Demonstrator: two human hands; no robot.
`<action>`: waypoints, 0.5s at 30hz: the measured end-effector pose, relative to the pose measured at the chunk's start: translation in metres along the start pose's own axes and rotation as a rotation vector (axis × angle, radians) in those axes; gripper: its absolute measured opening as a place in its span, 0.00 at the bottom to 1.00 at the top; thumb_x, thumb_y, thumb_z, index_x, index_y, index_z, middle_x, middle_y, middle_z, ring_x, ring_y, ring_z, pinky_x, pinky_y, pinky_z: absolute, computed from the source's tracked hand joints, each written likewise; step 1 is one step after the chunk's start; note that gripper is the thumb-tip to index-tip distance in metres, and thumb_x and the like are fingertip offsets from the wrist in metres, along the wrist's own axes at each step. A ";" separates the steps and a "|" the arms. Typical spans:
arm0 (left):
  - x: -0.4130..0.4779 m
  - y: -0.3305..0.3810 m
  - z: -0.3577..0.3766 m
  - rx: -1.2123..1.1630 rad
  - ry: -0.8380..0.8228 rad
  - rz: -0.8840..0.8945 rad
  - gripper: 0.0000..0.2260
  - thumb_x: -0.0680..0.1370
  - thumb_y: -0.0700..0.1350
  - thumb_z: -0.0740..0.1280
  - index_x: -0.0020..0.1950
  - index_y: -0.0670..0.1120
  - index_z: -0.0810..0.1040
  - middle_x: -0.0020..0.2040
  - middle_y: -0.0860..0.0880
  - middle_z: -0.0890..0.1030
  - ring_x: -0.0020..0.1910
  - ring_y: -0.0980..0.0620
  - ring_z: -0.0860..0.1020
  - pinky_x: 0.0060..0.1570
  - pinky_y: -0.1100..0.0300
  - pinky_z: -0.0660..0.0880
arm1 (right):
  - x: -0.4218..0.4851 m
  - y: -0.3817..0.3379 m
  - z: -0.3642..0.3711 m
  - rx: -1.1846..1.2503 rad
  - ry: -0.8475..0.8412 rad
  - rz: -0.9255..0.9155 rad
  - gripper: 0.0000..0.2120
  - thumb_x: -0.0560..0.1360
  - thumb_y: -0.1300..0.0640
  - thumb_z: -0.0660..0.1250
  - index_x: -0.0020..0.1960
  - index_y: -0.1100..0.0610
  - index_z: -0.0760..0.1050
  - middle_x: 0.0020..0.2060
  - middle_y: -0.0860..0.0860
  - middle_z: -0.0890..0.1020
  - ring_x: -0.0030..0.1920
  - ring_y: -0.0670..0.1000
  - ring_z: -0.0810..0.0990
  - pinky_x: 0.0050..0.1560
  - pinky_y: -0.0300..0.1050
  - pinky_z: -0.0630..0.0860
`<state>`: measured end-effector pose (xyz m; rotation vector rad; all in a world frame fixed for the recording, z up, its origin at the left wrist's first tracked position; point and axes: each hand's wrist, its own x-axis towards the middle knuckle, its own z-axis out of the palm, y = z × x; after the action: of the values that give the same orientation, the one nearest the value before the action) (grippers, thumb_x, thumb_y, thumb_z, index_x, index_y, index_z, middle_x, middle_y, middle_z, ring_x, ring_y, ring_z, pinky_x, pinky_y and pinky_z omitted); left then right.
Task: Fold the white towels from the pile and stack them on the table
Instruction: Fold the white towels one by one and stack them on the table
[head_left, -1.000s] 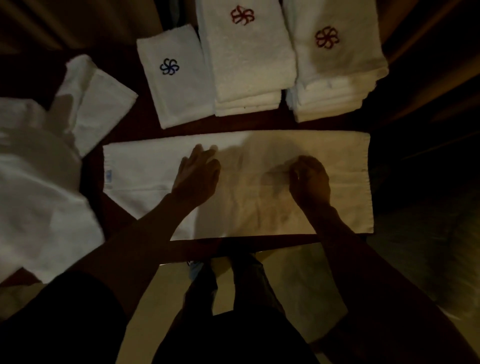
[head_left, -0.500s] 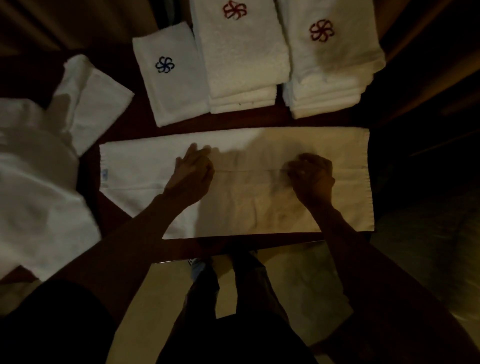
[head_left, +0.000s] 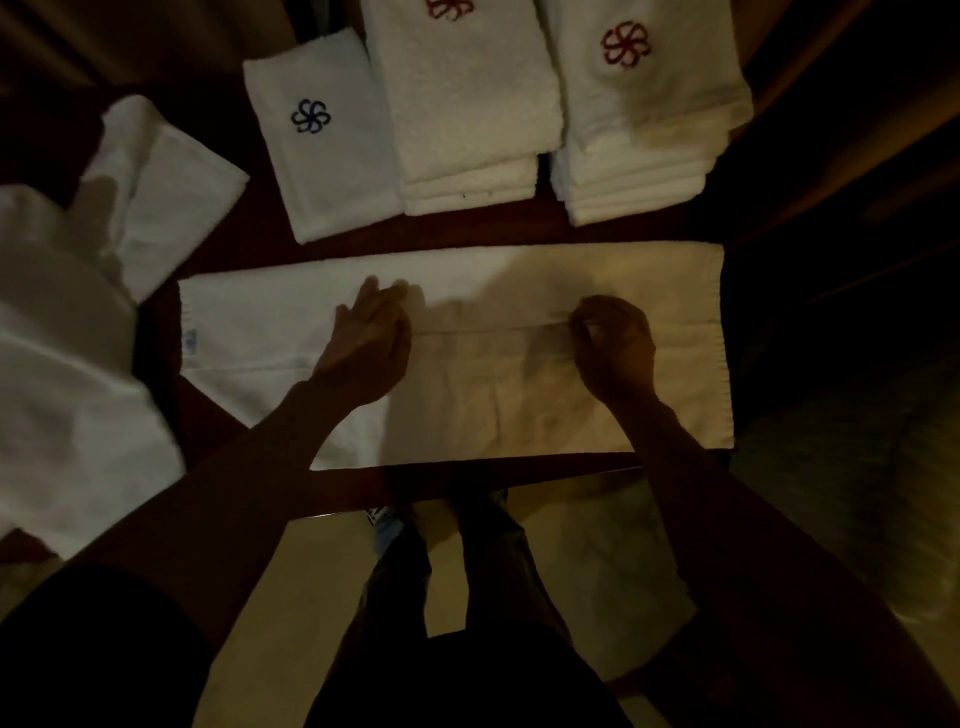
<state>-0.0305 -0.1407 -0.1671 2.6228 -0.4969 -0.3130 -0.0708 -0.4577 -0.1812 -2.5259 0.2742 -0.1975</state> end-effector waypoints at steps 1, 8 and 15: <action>0.000 0.000 0.000 -0.001 -0.004 0.000 0.13 0.83 0.42 0.58 0.64 0.36 0.72 0.78 0.43 0.63 0.79 0.38 0.53 0.69 0.28 0.55 | 0.001 0.002 -0.001 -0.006 -0.015 -0.028 0.07 0.75 0.57 0.72 0.51 0.59 0.83 0.52 0.56 0.84 0.57 0.58 0.81 0.61 0.47 0.73; -0.005 -0.003 -0.002 0.035 -0.040 0.018 0.17 0.84 0.45 0.55 0.67 0.36 0.71 0.79 0.42 0.61 0.79 0.38 0.53 0.69 0.27 0.58 | -0.005 -0.003 -0.012 -0.120 -0.093 -0.060 0.07 0.75 0.53 0.70 0.51 0.53 0.81 0.58 0.52 0.81 0.64 0.59 0.76 0.56 0.64 0.76; -0.010 0.009 -0.004 0.101 0.111 0.075 0.11 0.82 0.43 0.56 0.56 0.36 0.72 0.72 0.36 0.69 0.76 0.36 0.61 0.65 0.27 0.65 | -0.011 -0.007 -0.022 -0.220 -0.058 -0.102 0.08 0.75 0.51 0.65 0.52 0.51 0.78 0.63 0.50 0.76 0.72 0.56 0.67 0.65 0.66 0.64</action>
<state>-0.0411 -0.1425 -0.1586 2.6930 -0.5859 -0.1202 -0.0846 -0.4613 -0.1605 -2.7612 0.1511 -0.1393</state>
